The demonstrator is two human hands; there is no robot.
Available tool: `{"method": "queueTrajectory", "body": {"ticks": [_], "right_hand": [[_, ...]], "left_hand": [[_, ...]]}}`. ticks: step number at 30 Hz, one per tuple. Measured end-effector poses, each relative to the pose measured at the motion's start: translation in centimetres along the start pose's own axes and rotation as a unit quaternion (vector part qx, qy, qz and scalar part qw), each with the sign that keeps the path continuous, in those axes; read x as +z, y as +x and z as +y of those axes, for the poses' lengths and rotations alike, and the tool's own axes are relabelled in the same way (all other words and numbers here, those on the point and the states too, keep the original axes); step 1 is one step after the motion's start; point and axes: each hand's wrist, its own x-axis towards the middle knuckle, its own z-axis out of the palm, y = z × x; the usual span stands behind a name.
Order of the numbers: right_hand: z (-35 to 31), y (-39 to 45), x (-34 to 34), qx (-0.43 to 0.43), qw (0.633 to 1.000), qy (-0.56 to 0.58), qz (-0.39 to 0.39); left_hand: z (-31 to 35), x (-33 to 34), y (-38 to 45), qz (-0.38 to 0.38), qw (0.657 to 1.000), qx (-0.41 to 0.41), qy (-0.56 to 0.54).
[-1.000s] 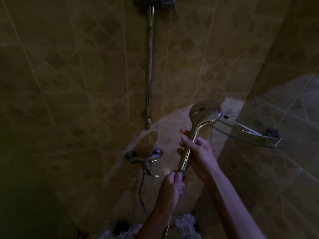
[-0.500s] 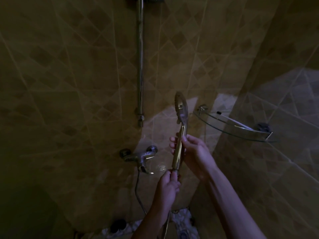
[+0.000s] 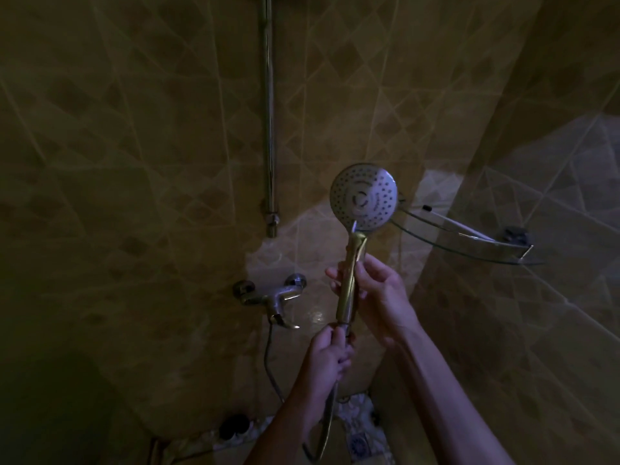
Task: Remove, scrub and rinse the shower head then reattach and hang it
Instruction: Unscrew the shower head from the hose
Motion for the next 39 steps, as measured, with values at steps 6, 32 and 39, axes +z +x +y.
{"method": "queueTrajectory", "body": {"ticks": [6, 32, 39], "right_hand": [[0.2, 0.1, 0.2, 0.005, 0.999, 0.046, 0.002], [0.8, -0.4, -0.5, -0.047, 0.994, -0.081, 0.065], [1.2, 0.2, 0.0, -0.017, 0.997, 0.028, 0.073]], "left_hand": [[0.4, 0.2, 0.8, 0.016, 0.999, 0.017, 0.021], [-0.2, 1.2, 0.6, 0.061, 0.998, -0.018, 0.029], [0.1, 1.3, 1.3, 0.101, 0.994, -0.027, 0.037]]}}
